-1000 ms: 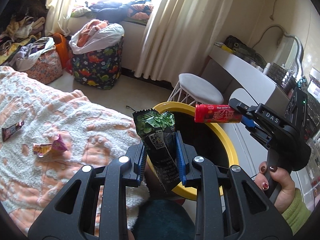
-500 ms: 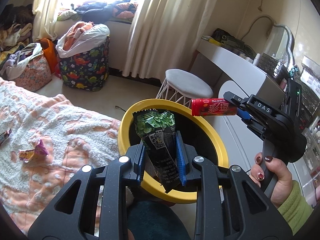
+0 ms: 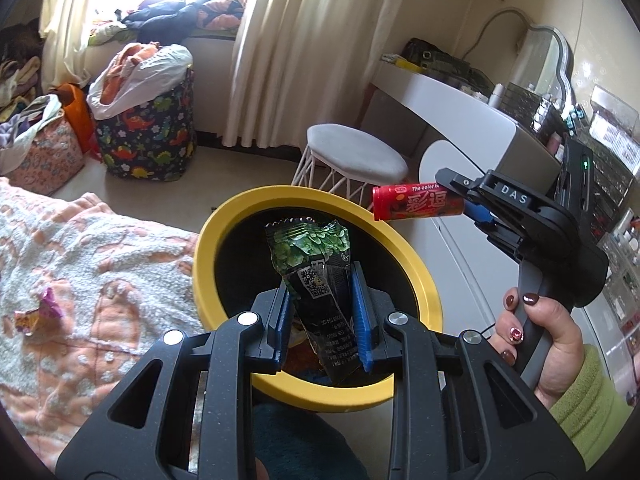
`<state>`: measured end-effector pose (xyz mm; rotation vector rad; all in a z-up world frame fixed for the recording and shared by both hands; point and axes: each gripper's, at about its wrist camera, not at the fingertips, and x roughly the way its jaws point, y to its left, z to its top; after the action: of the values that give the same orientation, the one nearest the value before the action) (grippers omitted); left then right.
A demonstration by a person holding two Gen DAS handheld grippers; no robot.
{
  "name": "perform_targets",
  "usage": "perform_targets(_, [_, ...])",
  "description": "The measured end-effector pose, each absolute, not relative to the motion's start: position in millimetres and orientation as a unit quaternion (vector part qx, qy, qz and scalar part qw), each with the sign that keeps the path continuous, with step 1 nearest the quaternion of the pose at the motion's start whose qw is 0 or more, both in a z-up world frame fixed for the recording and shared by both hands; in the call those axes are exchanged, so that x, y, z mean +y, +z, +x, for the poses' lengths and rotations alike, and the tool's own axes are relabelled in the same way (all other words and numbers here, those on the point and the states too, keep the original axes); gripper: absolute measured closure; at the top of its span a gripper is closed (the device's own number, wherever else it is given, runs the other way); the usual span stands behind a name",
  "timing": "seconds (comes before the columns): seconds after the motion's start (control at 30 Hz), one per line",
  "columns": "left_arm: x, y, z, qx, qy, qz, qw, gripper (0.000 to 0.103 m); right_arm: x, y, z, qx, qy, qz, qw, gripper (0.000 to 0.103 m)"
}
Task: Collect trash
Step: 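Open the left tool over the bin while the right tool releases the candy tube, then move both open tools back over the chocolate bar and small wrapper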
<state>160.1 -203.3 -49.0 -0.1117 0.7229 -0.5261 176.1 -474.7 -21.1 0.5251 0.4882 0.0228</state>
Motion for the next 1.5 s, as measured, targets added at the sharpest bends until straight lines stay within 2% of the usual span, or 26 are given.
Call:
perform_targets(0.53, [-232.1,-76.3,167.9,0.384,-0.275,-0.028,0.881,0.083,-480.3,-37.2,185.4,0.273,0.001,0.258,0.927,0.070])
perform_targets(0.93, [-246.3,-92.8,179.4,0.404,-0.277,-0.021,0.871,0.083,-475.2,-44.8,191.0,0.291,0.003,0.254,0.922,0.075])
perform_targets(1.03, [-248.9,-94.4,182.0,0.407,-0.276,-0.018,0.871,0.073,-472.9,-47.1,191.5,0.298,0.004,0.252,0.921,0.073])
perform_targets(1.1, [-249.3,-94.9,182.7,0.408,-0.275,-0.019,0.870,0.059,-472.4,-47.4,191.6,0.300,0.004,0.253,0.920,0.073])
perform_targets(1.13, [-249.6,-94.9,182.9,0.407,-0.275,-0.020,0.871,0.056,-472.0,-47.2,191.6,0.301,0.004,0.252,0.920,0.073])
perform_targets(1.2, [-248.4,-93.9,182.7,0.405,-0.268,-0.017,0.874,0.040,-470.2,-45.8,190.6,0.303,0.004,0.251,0.919,0.073])
perform_targets(1.3, [-244.2,-91.9,182.7,0.404,-0.259,-0.021,0.877,0.023,-470.6,-46.6,191.1,0.307,0.003,0.253,0.917,0.055])
perform_targets(1.37, [-240.9,-88.9,182.4,0.401,-0.249,-0.022,0.881,0.011,-470.2,-47.1,191.9,0.310,0.003,0.253,0.917,0.052])
perform_targets(1.4, [-239.5,-88.1,181.9,0.400,-0.247,-0.023,0.883,0.011,-469.5,-47.1,192.4,0.312,0.004,0.252,0.916,0.050])
perform_targets(1.47, [-235.3,-86.5,181.2,0.399,-0.239,-0.026,0.885,0.011,-467.1,-46.6,192.6,0.315,0.002,0.249,0.916,0.036])
perform_targets(1.5, [-233.1,-85.7,180.8,0.399,-0.233,-0.027,0.887,0.011,-466.4,-46.3,192.1,0.314,0.002,0.248,0.916,0.036])
